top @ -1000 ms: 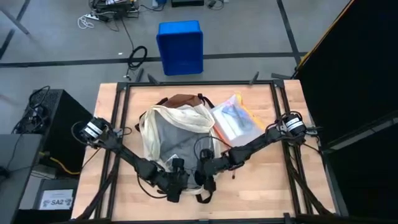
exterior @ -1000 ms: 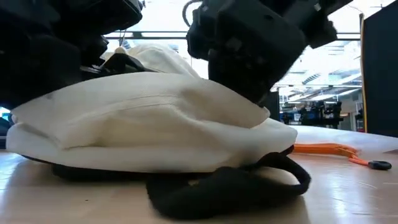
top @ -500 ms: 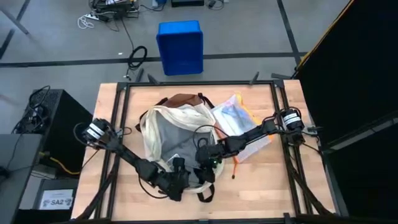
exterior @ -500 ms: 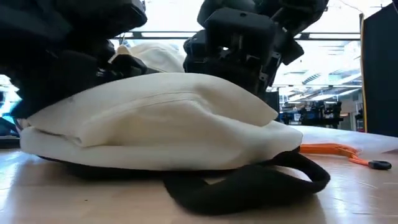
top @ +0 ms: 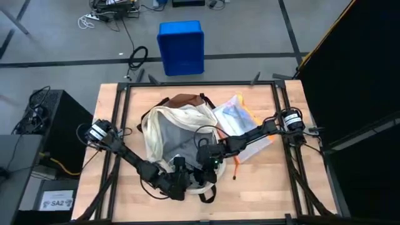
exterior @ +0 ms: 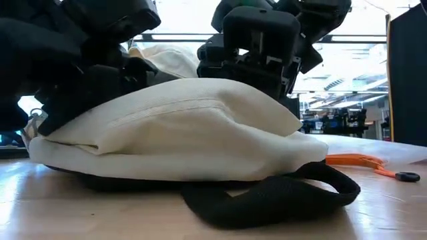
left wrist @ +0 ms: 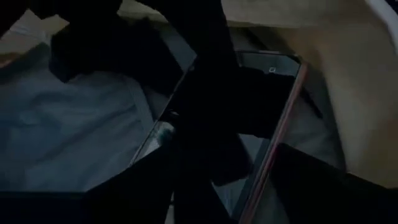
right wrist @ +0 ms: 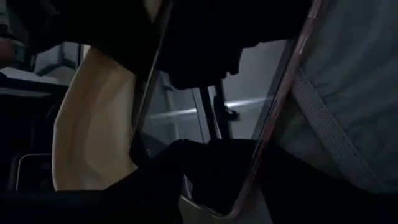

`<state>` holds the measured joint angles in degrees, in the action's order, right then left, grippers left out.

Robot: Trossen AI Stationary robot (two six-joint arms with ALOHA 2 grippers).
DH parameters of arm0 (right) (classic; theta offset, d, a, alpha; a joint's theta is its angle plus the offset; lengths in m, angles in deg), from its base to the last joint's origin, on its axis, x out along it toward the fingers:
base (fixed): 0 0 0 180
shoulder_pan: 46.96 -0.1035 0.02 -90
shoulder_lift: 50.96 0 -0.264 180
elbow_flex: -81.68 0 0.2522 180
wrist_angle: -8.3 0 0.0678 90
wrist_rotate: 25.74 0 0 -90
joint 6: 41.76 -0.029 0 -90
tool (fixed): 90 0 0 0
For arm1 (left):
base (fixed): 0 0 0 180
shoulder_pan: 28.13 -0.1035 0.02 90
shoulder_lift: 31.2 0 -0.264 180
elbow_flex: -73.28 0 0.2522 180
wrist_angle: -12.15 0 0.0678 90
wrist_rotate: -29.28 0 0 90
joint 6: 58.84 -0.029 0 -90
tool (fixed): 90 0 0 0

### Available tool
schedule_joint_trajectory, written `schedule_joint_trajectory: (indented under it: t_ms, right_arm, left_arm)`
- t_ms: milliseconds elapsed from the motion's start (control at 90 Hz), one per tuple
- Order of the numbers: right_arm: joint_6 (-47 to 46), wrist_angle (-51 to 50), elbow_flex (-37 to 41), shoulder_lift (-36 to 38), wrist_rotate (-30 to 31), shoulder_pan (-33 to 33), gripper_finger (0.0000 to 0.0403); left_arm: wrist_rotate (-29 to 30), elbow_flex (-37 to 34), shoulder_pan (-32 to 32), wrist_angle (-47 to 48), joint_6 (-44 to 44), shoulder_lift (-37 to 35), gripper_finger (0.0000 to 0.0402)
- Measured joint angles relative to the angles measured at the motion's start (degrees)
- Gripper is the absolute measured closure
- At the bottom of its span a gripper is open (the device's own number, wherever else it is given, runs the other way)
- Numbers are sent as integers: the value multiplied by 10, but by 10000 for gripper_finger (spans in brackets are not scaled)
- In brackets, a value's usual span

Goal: Unpack backpack
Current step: Remove the pink cellphone from the white backpack

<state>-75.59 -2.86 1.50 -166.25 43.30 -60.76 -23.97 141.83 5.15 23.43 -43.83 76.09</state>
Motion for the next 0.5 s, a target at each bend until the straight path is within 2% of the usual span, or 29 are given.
schedule_joint_trajectory:
  t_ms: [500]
  right_arm:
    - [-7,28,1,1,-65,12,251]
  left_arm:
    - [13,3,2,-14,0,25,179]
